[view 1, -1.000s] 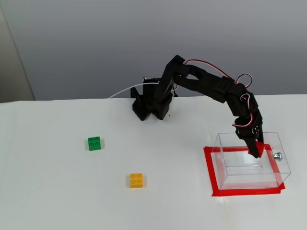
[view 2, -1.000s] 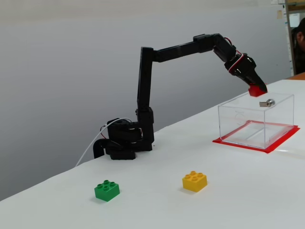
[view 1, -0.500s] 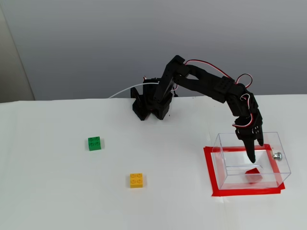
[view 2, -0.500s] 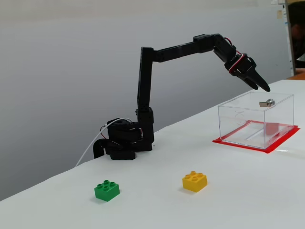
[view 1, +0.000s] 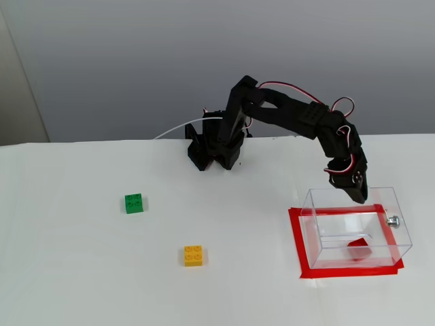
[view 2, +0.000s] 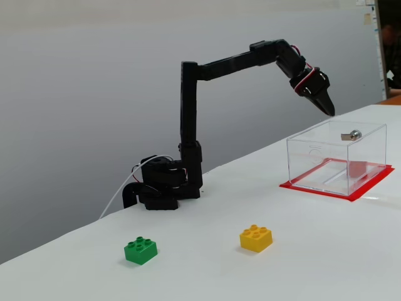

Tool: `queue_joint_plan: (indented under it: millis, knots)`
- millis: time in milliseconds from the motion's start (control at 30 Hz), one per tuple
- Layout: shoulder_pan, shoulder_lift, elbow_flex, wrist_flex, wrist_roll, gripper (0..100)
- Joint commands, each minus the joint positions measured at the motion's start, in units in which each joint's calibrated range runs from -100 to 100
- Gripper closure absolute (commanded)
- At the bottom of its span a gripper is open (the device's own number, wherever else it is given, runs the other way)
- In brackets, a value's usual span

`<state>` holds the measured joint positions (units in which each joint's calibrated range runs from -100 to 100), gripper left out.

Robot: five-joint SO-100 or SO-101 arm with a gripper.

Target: Pick the red lego brick and place it into the transparent box

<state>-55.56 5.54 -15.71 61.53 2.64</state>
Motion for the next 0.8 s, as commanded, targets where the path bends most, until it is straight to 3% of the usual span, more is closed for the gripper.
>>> queue_joint_plan:
  millis: [0, 400, 767]
  knots:
    - [2.0, -5.9, -0.3, 2.2, 0.2, 98]
    - [13.4, -25.7, 7.1, 5.2, -0.3, 98]
    - [30.5, -46.7, 22.9, 5.1, -0.3, 98]
